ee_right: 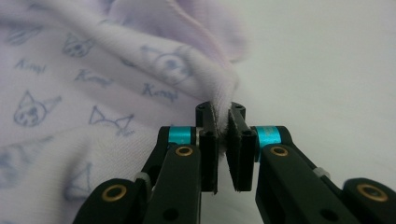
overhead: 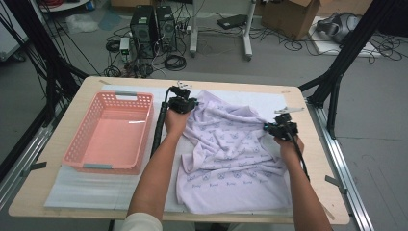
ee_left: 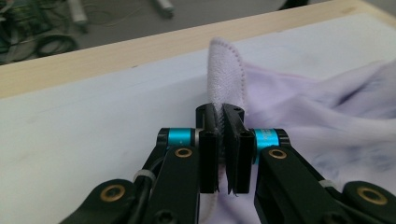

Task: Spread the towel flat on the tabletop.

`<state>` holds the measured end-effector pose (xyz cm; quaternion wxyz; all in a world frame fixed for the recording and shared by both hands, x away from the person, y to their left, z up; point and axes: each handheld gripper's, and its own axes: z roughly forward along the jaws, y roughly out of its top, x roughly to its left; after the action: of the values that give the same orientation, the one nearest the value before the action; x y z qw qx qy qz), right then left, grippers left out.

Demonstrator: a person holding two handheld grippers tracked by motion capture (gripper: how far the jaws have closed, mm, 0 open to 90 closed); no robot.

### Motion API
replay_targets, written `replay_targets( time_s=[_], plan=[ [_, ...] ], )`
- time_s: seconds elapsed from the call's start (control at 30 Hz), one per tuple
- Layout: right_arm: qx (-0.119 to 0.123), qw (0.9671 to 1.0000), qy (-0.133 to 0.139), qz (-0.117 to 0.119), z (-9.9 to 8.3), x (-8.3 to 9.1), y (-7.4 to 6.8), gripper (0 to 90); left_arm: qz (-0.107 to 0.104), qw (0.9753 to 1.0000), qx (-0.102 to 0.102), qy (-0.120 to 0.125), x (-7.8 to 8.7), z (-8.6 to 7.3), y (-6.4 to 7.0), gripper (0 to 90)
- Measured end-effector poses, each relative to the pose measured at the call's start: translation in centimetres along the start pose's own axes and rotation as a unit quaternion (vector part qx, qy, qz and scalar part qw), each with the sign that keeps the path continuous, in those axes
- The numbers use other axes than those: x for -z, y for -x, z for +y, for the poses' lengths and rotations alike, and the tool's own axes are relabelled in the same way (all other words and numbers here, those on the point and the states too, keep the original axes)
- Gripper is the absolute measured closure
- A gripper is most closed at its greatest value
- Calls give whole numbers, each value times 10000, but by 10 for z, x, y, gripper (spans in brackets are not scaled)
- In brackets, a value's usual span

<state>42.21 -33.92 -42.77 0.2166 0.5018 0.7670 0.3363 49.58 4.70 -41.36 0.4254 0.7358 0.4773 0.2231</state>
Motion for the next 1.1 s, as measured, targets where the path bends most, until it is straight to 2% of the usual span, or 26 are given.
replay_targets(
  time_s=[0.03,0.07,0.1,0.17,0.2,0.23,0.27,0.33,0.37,0.43,0.53,0.6,0.63,0.7,0.8,0.87,1.0,1.1],
  plan=[
    [-50,9999,45,-158,-2,4,6,842,134,9999,42,-29,0,-2,-3,851],
    [-200,9990,118,-394,-5,12,14,842,212,9998,54,-30,1,-3,-6,851],
    [-291,9977,157,-587,-6,17,20,841,315,9994,113,33,2,-4,-7,851],
    [-407,9943,191,-970,-9,23,28,838,359,9990,250,52,3,-6,-12,838],
    [-512,9939,198,-961,-10,25,32,826,361,9988,342,48,3,-7,-13,783],
    [-660,9944,208,-802,-11,24,34,806,311,9987,393,53,2,-8,-14,645],
    [-686,9948,211,-725,-12,24,35,761,215,9989,425,49,3,-9,-14,554],
    [-681,9958,306,-538,-11,24,33,665,-5,9992,384,114,8,-11,-12,505],
    [-662,9960,345,-493,-10,25,31,651,-118,9991,380,143,10,-12,-10,472],
    [-593,9960,456,-495,-8,28,27,623,-293,9988,361,155,15,-14,-7,452],
    [-528,9961,564,-437,-5,35,23,613,-707,9968,373,76,23,-16,1,413],
    [-468,9964,613,-366,-4,39,20,608,-855,9960,248,68,29,-20,8,418],
    [-398,9966,634,-337,-4,42,19,606,-960,9951,228,34,32,-22,11,417],
    [-406,9966,672,-266,-3,48,16,597,-1151,9932,157,-57,38,-30,18,409],
    [-368,9956,850,-145,-6,58,11,597,-1309,9913,70,-144,44,-40,28,395],
    [-386,9952,902,-61,-10,63,8,597,-1404,9900,15,-93,49,-45,34,386],
    [-348,9943,1006,-29,-19,71,1,587,-1651,9860,-74,-234,58,-49,45,369],
    [-345,9941,1033,12,-26,77,-3,576,-1660,9857,-213,-208,61,-50,53,364]
  ],
)
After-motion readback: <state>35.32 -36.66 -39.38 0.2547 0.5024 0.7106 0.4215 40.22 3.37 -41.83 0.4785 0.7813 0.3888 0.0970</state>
